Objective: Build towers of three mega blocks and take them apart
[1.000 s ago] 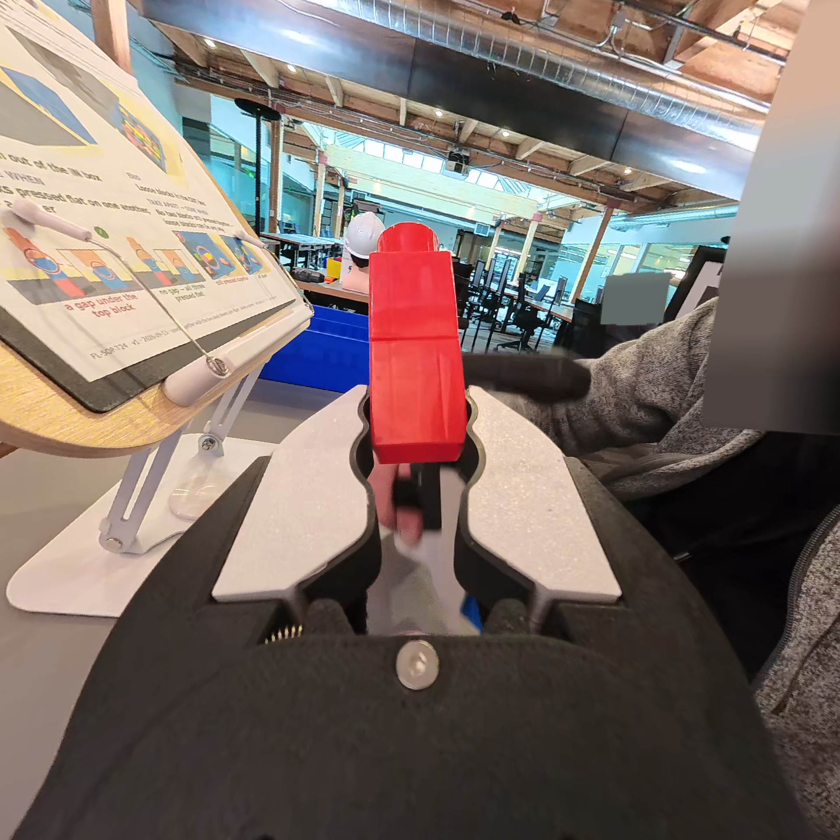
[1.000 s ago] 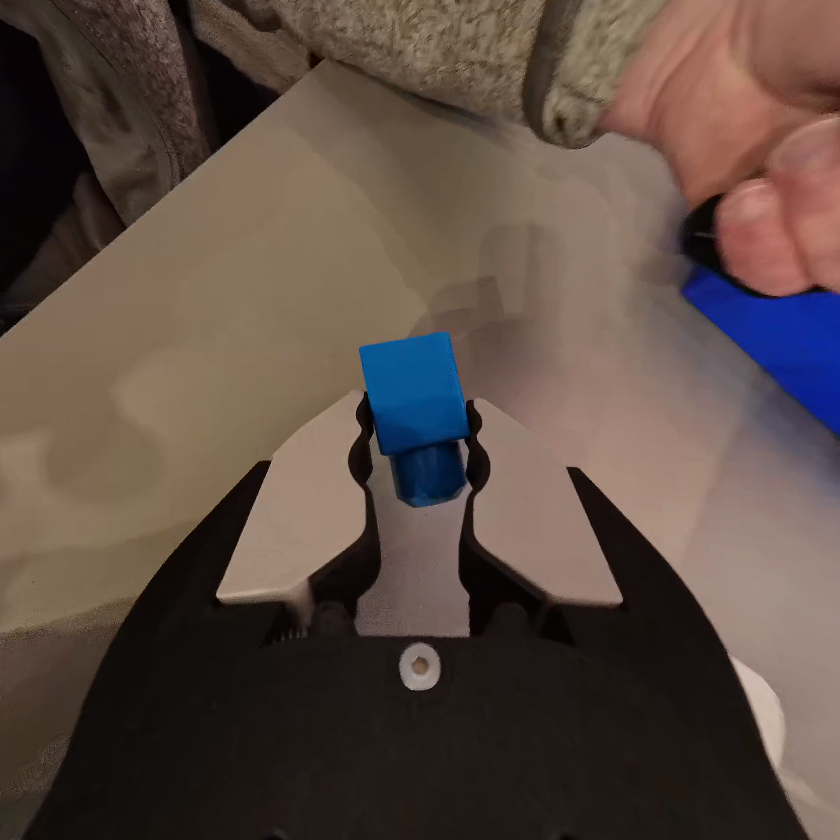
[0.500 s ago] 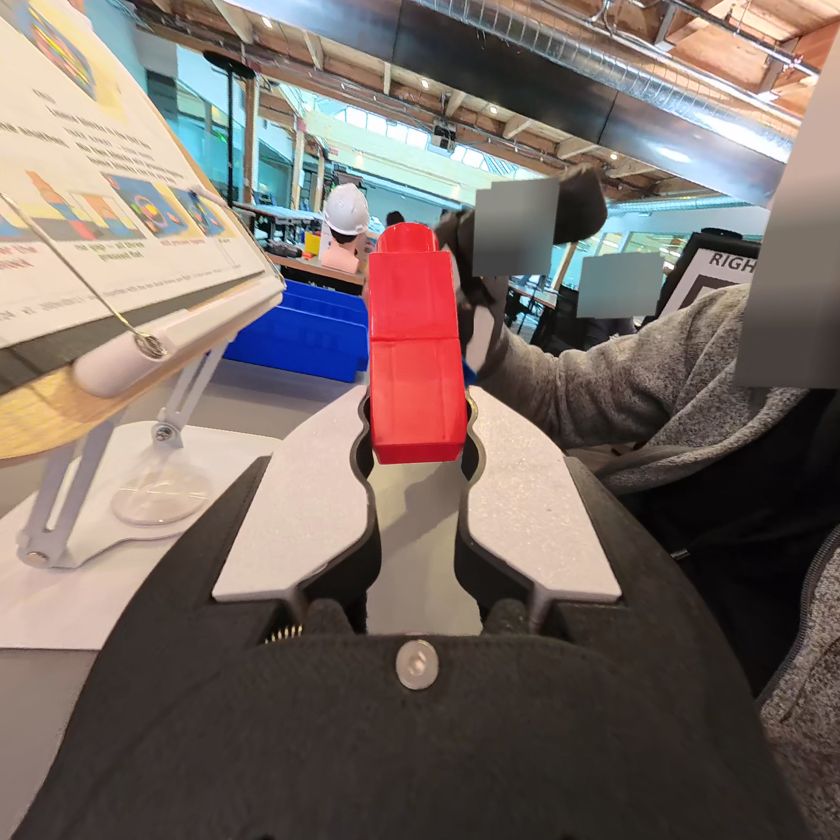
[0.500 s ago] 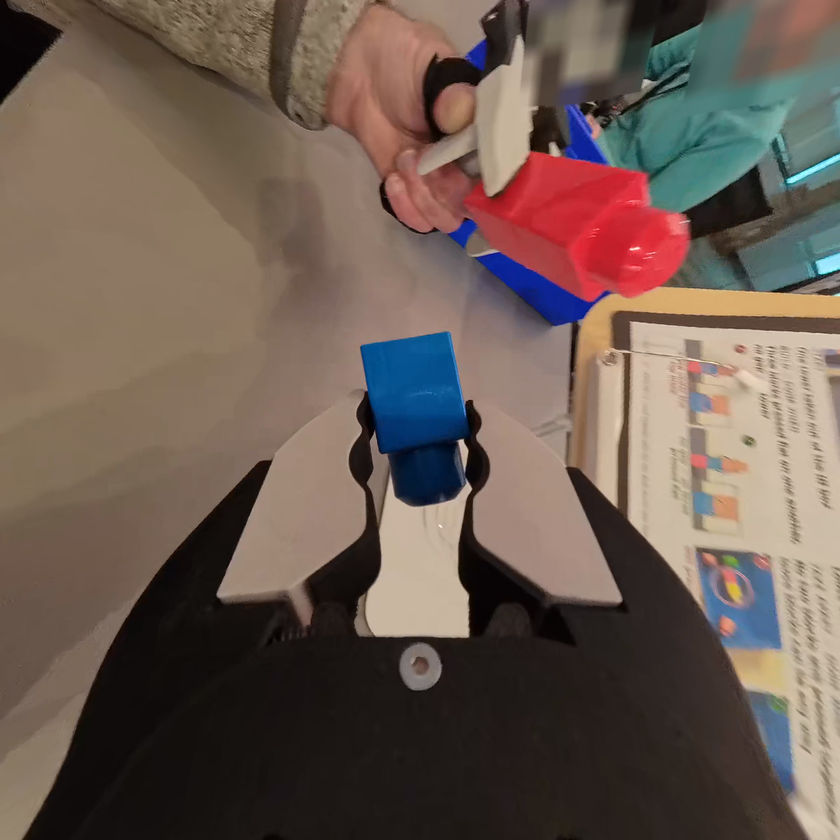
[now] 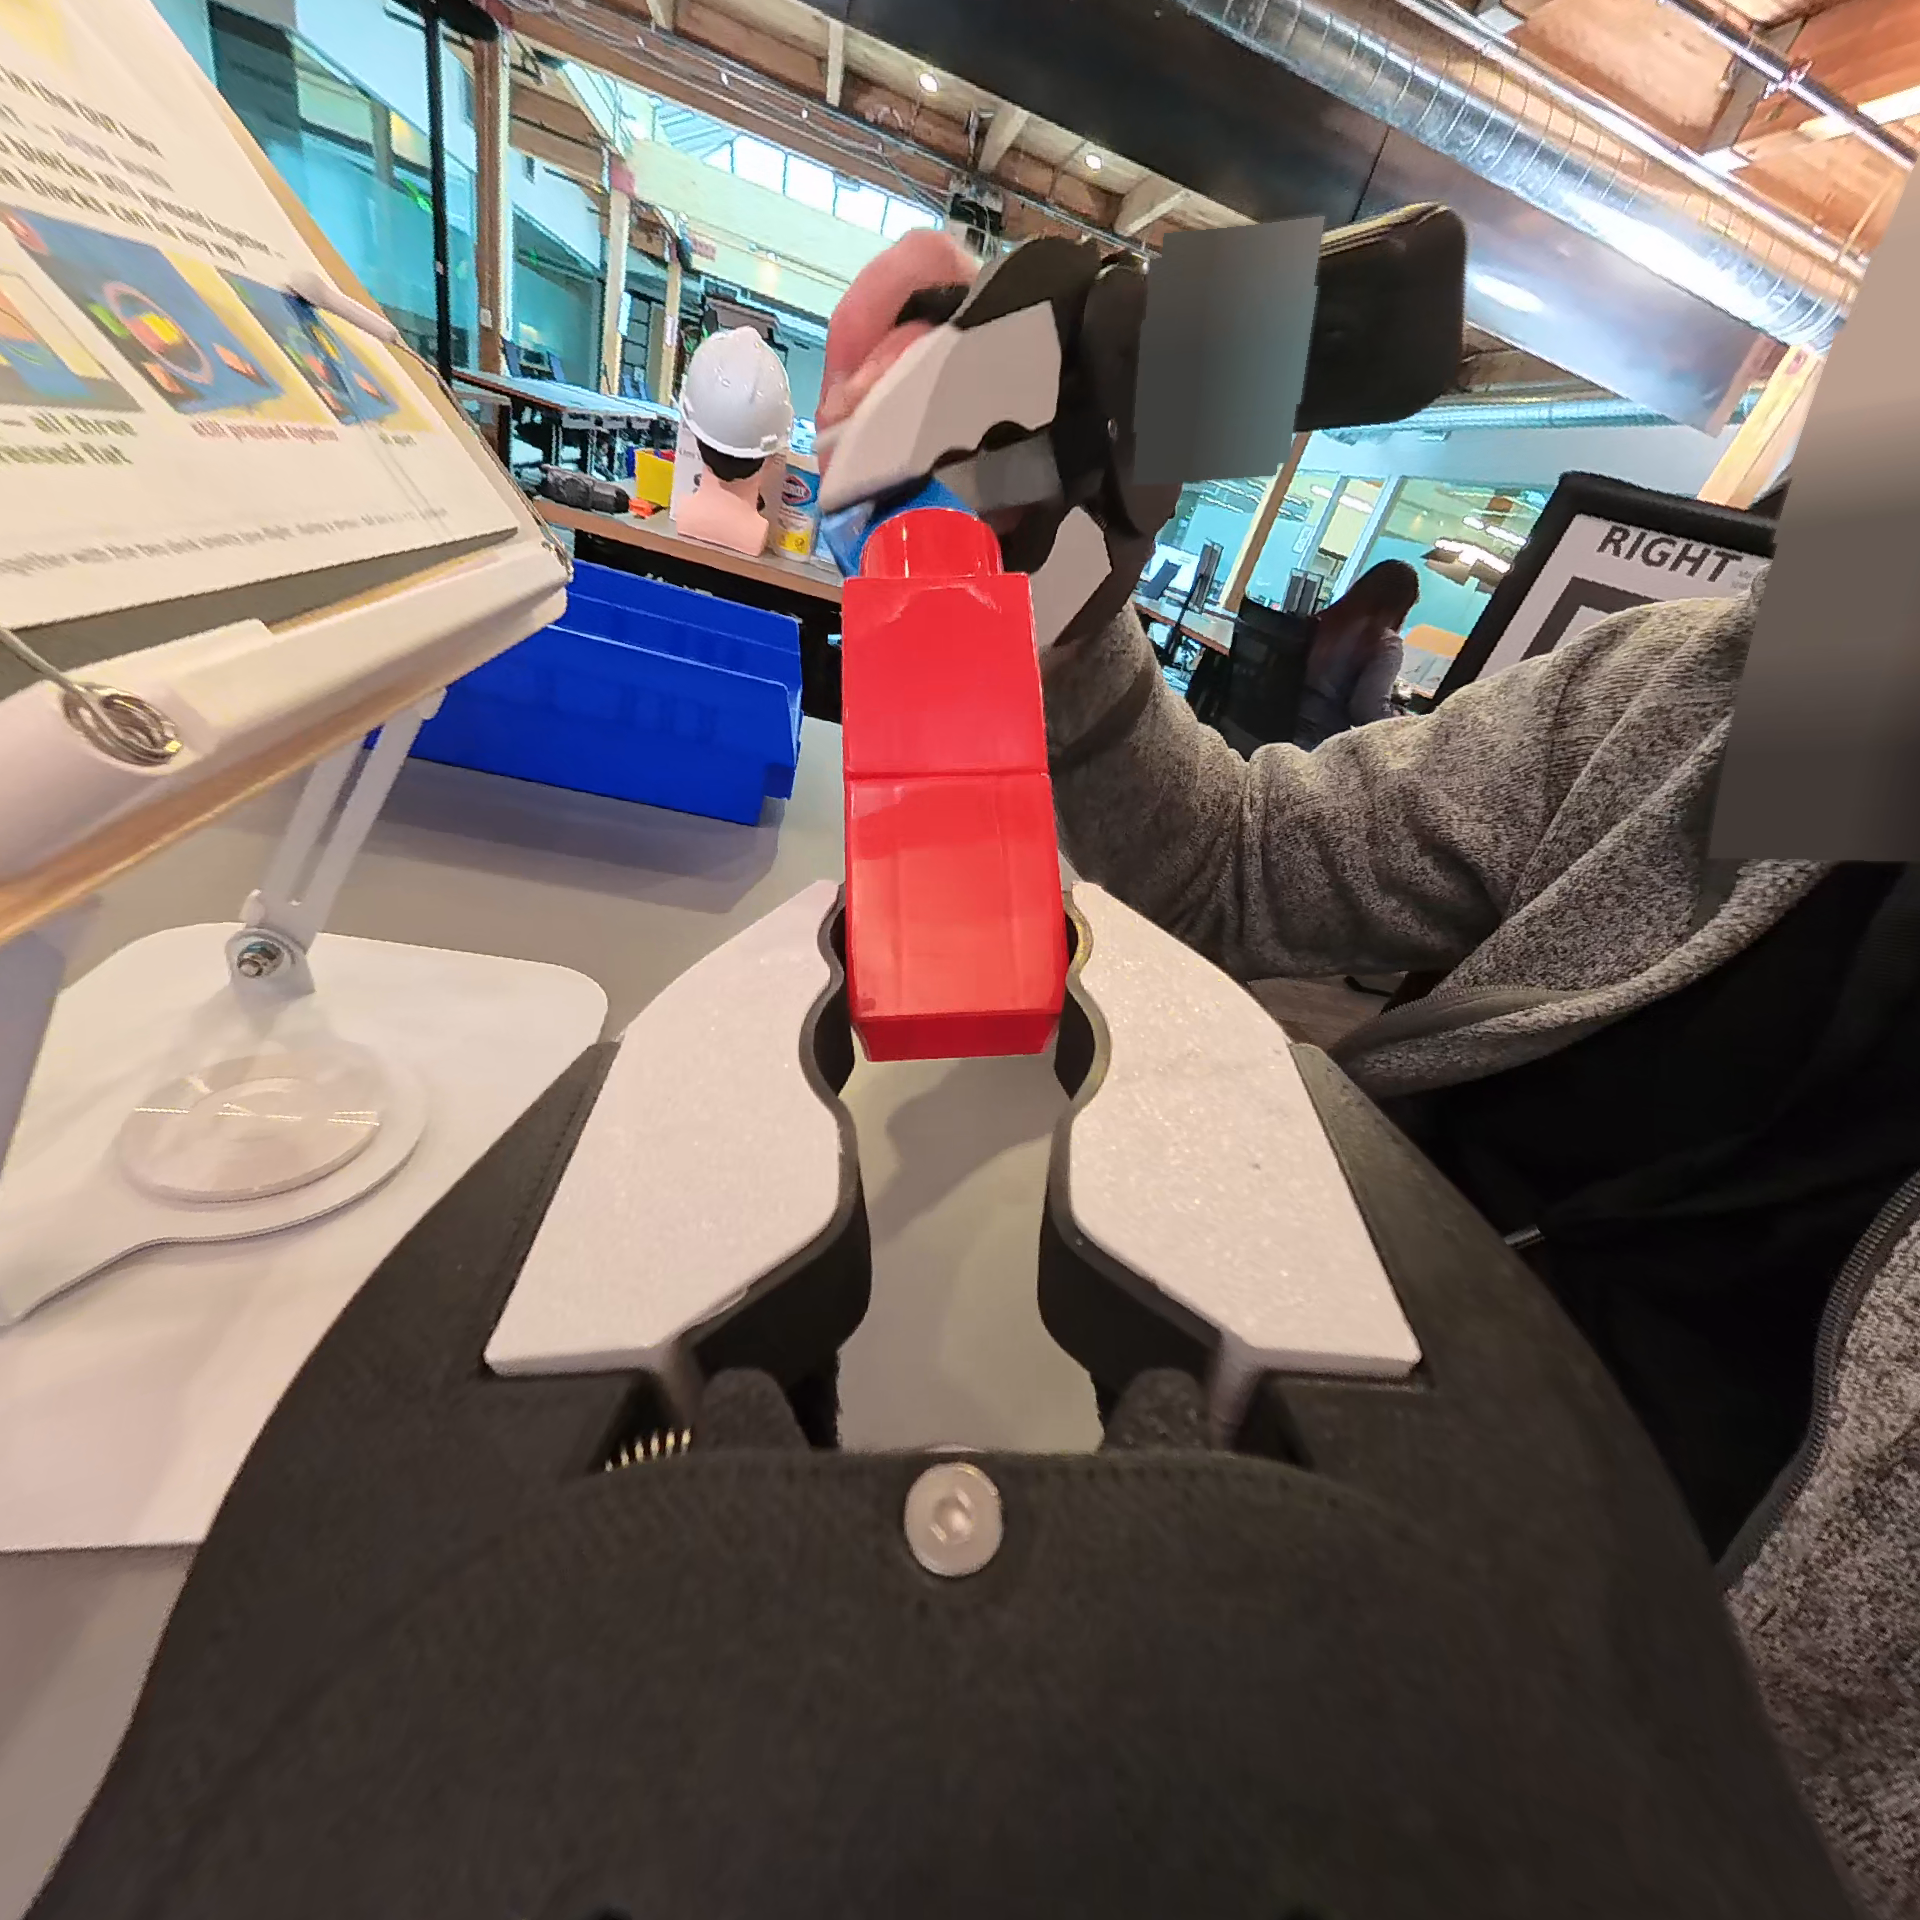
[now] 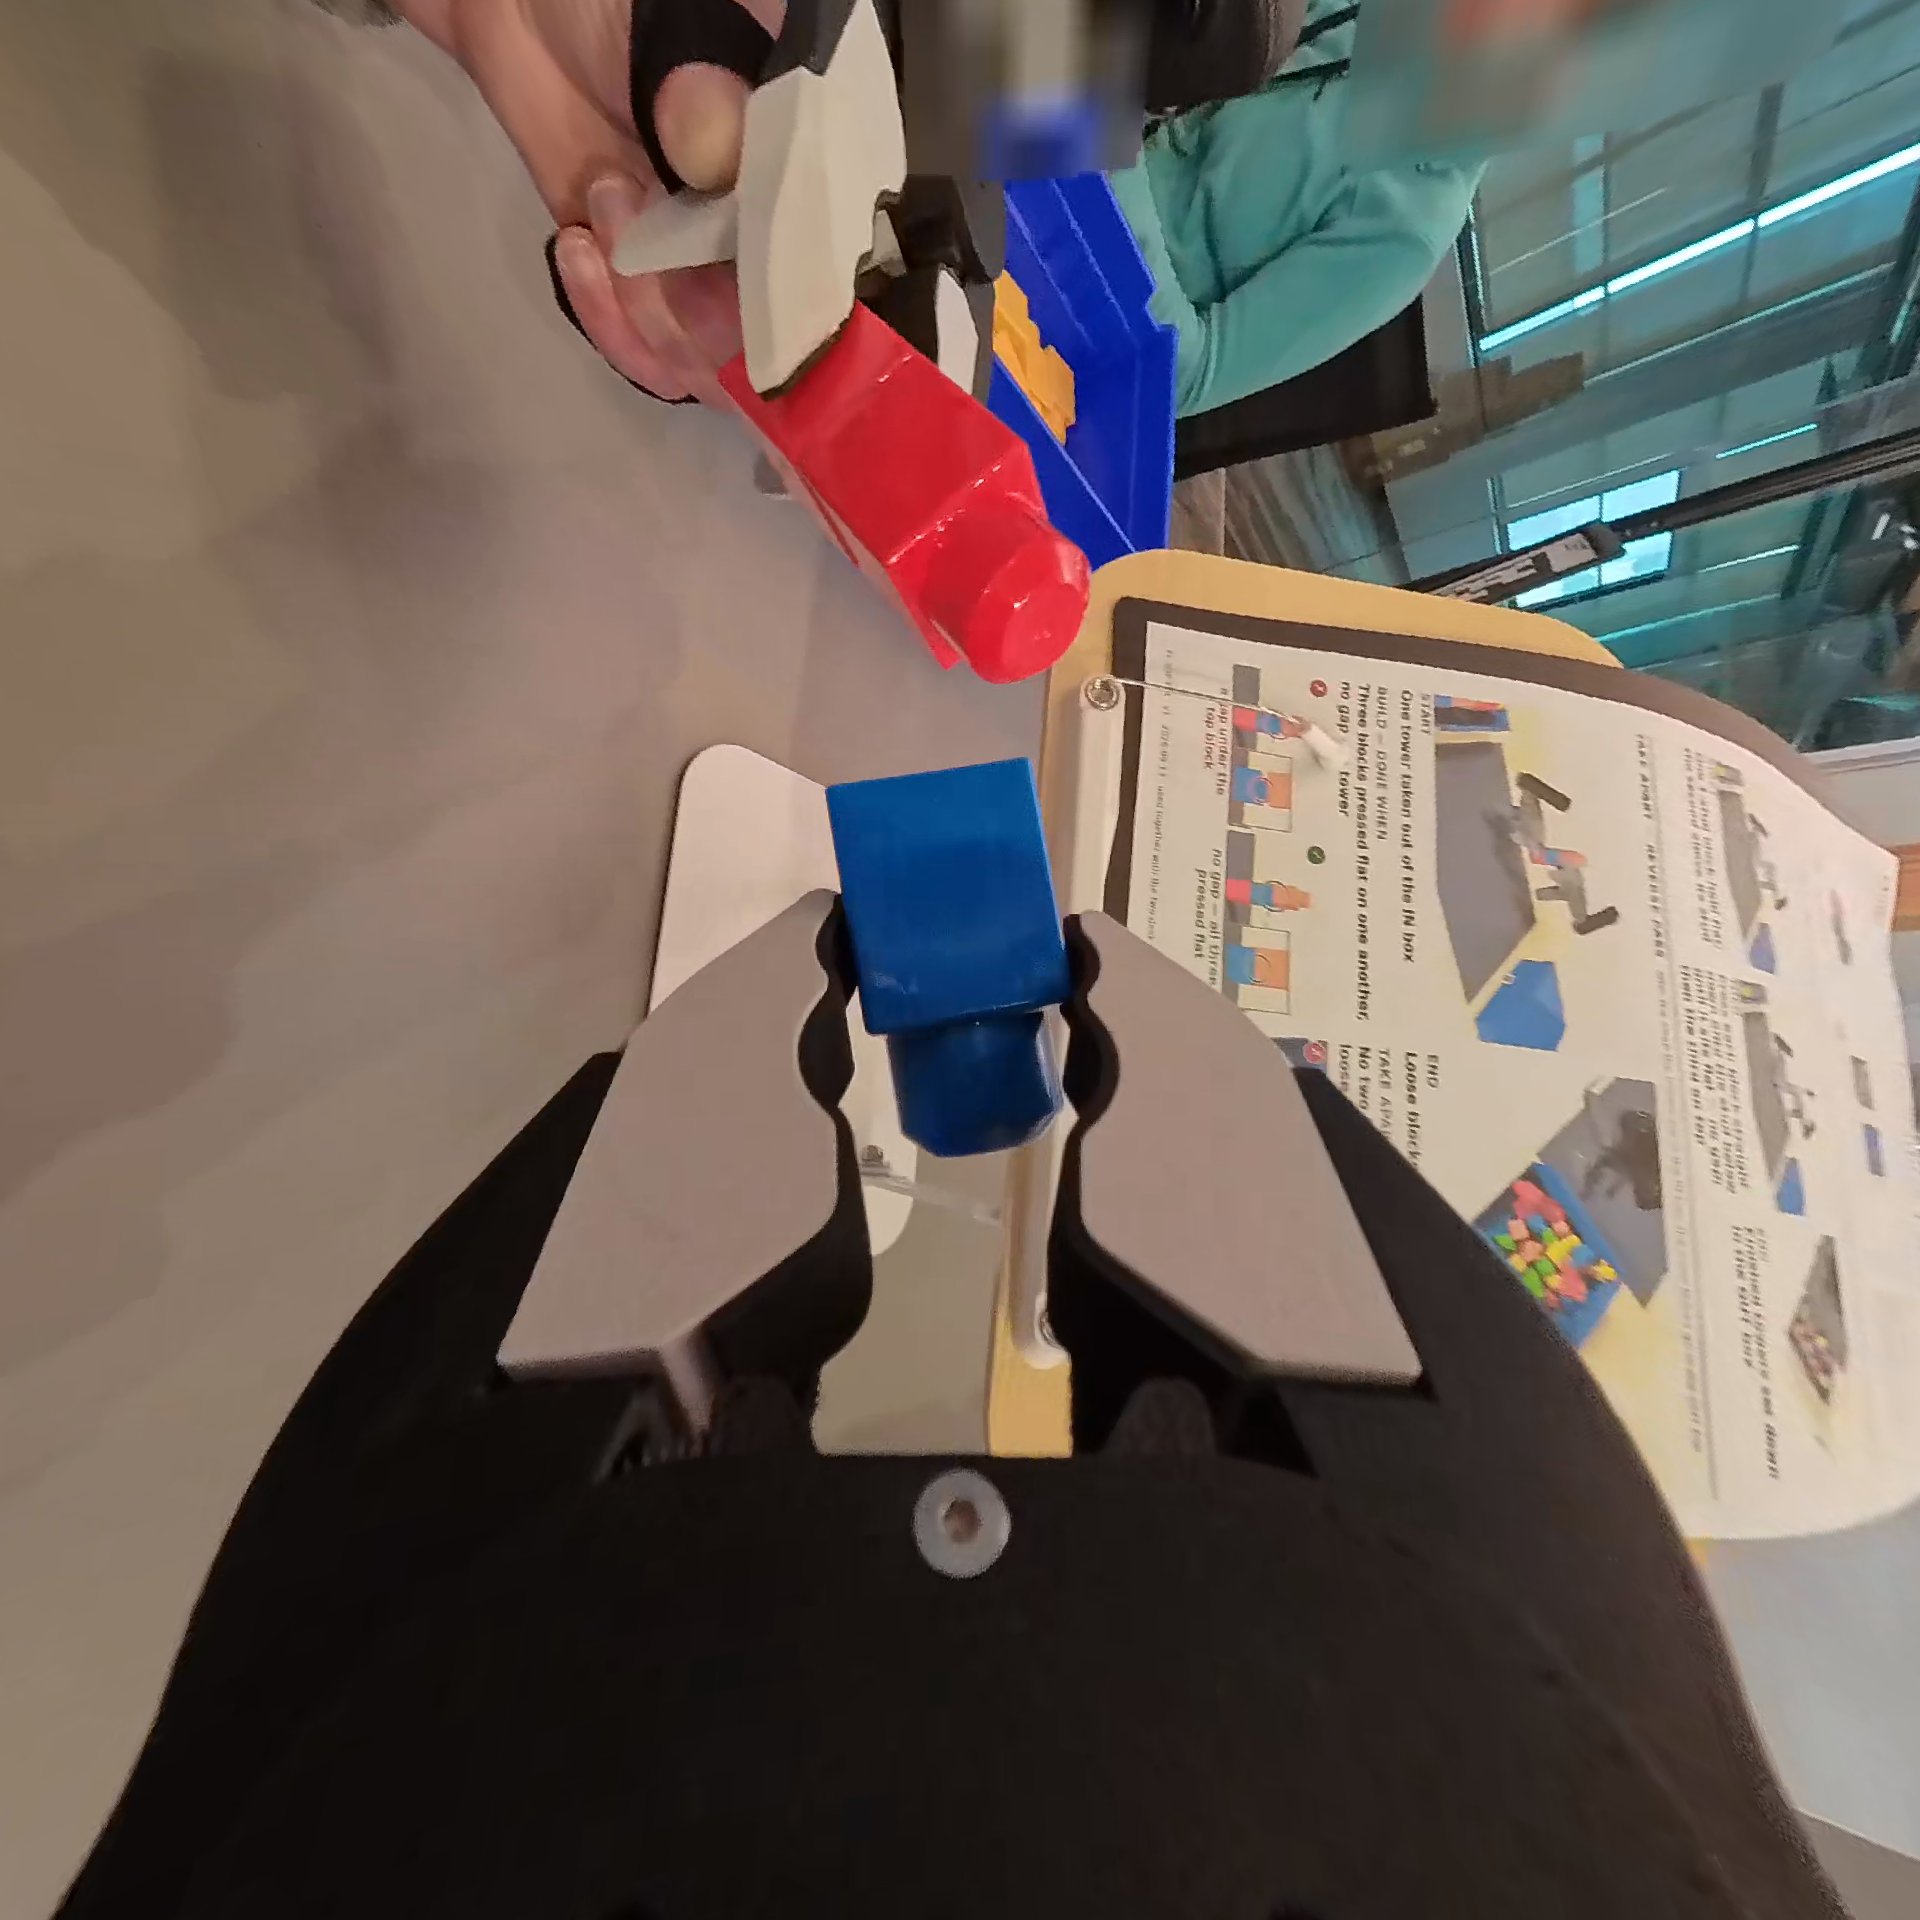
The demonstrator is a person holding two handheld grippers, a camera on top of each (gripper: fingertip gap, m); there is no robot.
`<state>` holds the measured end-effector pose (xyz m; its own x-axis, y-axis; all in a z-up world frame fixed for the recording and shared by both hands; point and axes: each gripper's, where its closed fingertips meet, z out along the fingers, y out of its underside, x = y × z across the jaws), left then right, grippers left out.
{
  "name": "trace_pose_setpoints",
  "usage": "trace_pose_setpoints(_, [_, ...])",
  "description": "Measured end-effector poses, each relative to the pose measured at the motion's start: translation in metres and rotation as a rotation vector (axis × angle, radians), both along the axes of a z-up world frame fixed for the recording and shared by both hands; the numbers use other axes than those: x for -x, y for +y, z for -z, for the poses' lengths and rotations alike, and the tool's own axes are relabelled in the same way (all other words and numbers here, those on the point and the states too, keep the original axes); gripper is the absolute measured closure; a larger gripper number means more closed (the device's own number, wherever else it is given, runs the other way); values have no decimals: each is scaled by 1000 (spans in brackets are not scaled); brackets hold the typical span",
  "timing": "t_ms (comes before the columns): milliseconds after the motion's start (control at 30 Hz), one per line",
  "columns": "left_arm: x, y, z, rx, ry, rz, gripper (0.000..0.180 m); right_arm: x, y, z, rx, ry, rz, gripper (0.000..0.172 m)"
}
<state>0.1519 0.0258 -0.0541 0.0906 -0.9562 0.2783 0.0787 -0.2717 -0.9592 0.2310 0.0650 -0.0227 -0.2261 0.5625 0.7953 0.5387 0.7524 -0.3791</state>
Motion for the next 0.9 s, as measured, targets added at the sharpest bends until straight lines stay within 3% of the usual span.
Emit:
trace_pose_setpoints(367, [-8,-2,6,4,33,12,145,6,-1,-6,-172,-44,35,133])
trace_pose_setpoints(900, [-15,-4,10,3,65,17,145,15,-2,-5,-259,-110,28,134])
